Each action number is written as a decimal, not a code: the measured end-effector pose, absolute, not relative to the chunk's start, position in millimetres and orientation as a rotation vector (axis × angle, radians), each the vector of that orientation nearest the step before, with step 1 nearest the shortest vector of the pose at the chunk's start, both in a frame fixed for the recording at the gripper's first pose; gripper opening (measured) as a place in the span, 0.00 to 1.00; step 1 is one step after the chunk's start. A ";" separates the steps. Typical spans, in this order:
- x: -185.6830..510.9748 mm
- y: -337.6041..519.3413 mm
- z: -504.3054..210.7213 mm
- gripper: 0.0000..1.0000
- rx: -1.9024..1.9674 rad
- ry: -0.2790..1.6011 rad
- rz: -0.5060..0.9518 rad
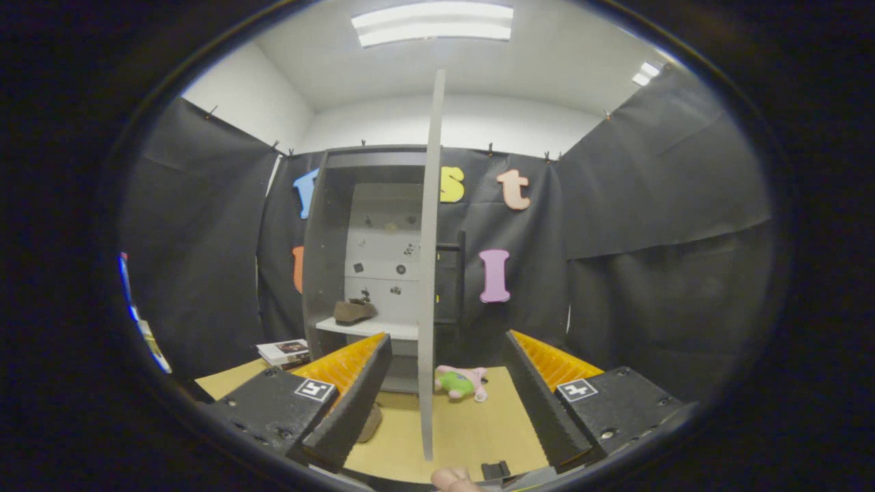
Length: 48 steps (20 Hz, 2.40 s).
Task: Open the shoe cabinet door, grab the shoes and put them into the shoe cabinet, then close the shoe cabinet door.
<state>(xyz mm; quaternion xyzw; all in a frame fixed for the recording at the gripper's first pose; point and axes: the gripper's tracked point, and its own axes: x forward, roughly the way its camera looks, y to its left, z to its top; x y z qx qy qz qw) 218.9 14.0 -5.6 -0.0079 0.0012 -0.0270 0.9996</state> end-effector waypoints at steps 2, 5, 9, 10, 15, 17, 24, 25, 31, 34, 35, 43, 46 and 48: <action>216.4 22.9 -9.8 1.00 -0.014 0.024 -0.011; 216.9 33.7 -18.4 1.00 -0.008 0.063 0.040; 212.3 59.7 -29.7 1.00 0.052 0.110 0.123; 212.4 63.3 -32.1 1.00 0.057 0.116 0.134; 205.6 73.1 -50.9 1.00 0.066 0.204 0.174; 200.3 79.2 -58.4 1.00 0.075 0.244 0.194; 196.2 78.2 -78.7 1.00 0.072 0.328 0.152; 197.2 77.6 -83.8 1.00 0.055 0.348 0.148; 165.3 70.3 -102.6 0.99 0.020 0.540 0.154; 161.4 65.0 -110.8 0.94 0.009 0.603 0.140; 160.5 58.9 -115.7 0.91 0.000 0.648 0.116; 156.7 19.3 -97.3 0.07 0.034 0.655 0.117; 144.8 11.6 -75.4 0.07 0.063 0.621 0.119; 136.2 4.7 -56.3 0.07 0.078 0.603 0.126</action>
